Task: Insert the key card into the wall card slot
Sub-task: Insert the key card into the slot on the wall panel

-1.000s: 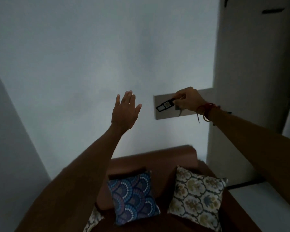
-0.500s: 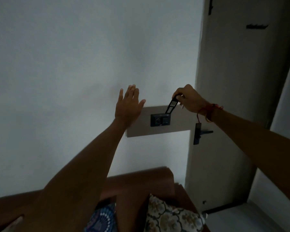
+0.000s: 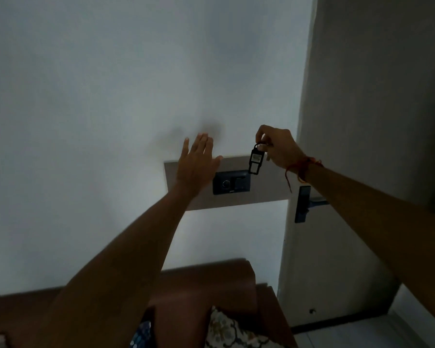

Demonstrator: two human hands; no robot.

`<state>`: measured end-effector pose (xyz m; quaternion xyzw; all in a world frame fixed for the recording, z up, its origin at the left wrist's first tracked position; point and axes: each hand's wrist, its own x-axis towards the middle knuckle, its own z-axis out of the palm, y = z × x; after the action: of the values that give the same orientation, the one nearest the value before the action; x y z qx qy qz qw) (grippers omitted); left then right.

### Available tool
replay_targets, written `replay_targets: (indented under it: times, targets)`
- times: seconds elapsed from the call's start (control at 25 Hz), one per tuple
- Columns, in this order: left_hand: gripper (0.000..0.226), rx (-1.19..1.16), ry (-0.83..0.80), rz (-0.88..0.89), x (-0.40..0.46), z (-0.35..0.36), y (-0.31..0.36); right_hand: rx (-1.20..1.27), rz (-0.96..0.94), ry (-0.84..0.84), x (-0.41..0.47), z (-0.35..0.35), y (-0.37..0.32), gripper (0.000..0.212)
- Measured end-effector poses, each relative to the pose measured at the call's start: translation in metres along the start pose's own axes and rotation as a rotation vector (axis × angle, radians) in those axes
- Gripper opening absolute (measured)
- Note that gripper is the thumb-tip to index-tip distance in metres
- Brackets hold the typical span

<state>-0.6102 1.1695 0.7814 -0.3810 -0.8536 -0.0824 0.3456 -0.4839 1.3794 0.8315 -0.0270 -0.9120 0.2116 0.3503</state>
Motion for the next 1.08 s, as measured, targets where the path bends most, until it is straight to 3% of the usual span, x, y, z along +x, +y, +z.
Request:
replay_targets:
  times: [0.52,1.08]
  targets:
    - [0.072,0.033,-0.153,-0.207,0.024,0.099,0.012,0.124,-0.152,-0.109,0.075,0.092,0.119,0.012]
    - [0.075,0.066,-0.171,-0.171,0.037,0.129,-0.011,0.182,-0.116,-0.085,0.095,0.132,0.127,0.013]
